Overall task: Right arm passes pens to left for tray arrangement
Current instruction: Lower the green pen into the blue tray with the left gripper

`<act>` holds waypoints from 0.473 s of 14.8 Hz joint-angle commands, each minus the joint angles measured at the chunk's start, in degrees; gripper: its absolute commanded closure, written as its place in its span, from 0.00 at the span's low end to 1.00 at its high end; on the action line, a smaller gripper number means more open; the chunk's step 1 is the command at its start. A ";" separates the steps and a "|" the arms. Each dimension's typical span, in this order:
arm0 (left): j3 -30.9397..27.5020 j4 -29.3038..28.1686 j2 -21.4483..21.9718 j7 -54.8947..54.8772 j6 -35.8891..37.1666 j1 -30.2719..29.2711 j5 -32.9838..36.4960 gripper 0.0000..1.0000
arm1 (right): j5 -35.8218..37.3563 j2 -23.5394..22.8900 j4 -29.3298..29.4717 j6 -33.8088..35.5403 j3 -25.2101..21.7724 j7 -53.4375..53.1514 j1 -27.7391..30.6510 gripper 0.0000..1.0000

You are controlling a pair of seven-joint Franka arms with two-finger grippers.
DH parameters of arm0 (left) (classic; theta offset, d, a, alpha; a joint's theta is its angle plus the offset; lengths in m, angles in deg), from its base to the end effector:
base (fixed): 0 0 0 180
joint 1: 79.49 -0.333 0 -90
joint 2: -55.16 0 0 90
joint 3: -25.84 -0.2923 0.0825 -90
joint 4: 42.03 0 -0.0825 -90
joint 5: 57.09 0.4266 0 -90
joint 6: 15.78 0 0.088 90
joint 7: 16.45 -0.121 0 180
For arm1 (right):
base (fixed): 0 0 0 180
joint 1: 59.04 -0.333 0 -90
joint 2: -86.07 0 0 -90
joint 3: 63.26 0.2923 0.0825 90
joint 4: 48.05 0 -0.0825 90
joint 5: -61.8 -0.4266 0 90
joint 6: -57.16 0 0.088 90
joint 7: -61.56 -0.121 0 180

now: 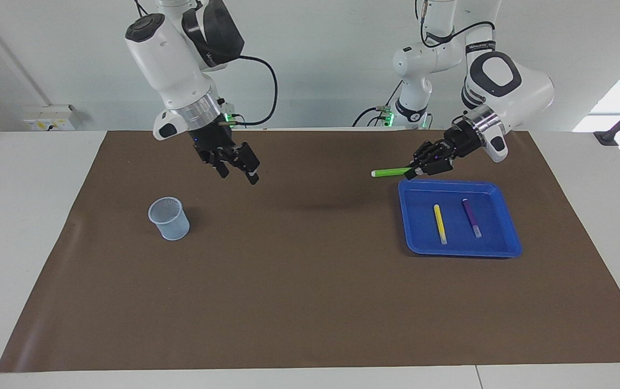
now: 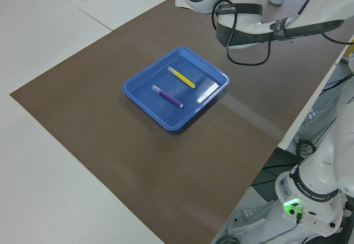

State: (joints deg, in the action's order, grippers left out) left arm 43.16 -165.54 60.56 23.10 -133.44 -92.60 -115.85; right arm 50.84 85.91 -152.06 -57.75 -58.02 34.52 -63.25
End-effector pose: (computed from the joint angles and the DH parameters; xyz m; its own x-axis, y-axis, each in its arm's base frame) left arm 0.5665 -0.0999 0.4060 0.4767 0.6212 -0.6220 0.8684 -0.2229 0.4429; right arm 0.6157 0.1164 0.4994 0.9257 -0.3707 0.0754 -0.3430 -0.9066 -0.2457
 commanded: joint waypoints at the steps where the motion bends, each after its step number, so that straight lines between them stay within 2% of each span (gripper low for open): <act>1: -0.09 8.52 -7.48 -3.93 6.63 -2.53 12.48 1.00 | 4.35 1.65 -1.28 1.78 -4.09 11.00 -0.01 0.00; 4: -0.09 13.36 -13.11 -9.99 8.93 -4.11 25.83 1.00 | 7.70 1.74 -0.23 3.63 -7.52 17.44 0.08 0.00; 7: -0.01 22.48 -20.48 -15.97 16.20 -5.77 40.25 1.00 | 9.63 1.47 3.11 7.41 -8.15 18.42 1.56 0.00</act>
State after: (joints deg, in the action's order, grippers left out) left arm 43.07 -151.72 46.56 11.05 -123.29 -97.23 -83.80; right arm 58.56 86.90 -150.97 -53.17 -66.48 51.62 -62.88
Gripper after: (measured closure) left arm 0.824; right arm 0.000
